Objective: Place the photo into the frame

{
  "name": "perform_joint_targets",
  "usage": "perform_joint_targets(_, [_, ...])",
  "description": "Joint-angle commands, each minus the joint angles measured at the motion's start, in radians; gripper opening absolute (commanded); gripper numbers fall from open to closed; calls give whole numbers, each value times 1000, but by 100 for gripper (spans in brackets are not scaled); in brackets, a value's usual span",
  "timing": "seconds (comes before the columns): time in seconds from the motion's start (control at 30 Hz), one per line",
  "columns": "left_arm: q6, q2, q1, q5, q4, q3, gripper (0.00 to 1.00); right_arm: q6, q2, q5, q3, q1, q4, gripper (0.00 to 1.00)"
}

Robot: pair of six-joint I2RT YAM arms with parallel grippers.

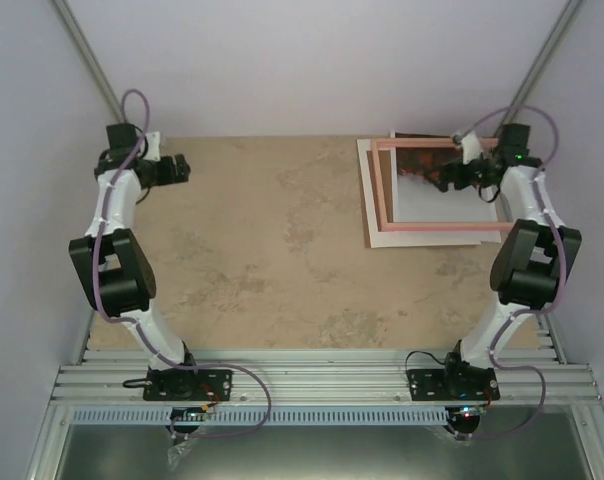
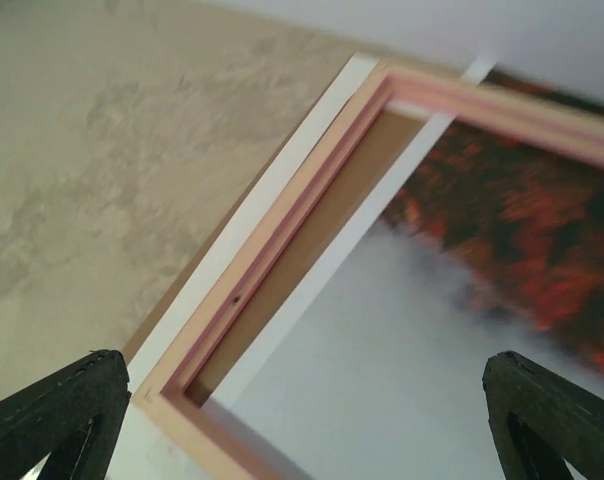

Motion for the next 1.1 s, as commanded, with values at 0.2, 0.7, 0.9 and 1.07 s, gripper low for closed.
perform_joint_targets(0.2, [-99,-147,-125,-184,122,-305,99,13,-16,269,-161,283,54,97])
perform_joint_targets(0.7, [-200,-249,-177,-357,204,-427,99,186,184,621,-15,522,140,85])
perform_joint_targets(0.9, [-218,-257,-178,-395,212,-424,99,227,281,765,71,531,183,74])
perform_joint_targets(1.07, [-223,-260,-180,-408,212,-425,99,265,352,824,133,528,194,65])
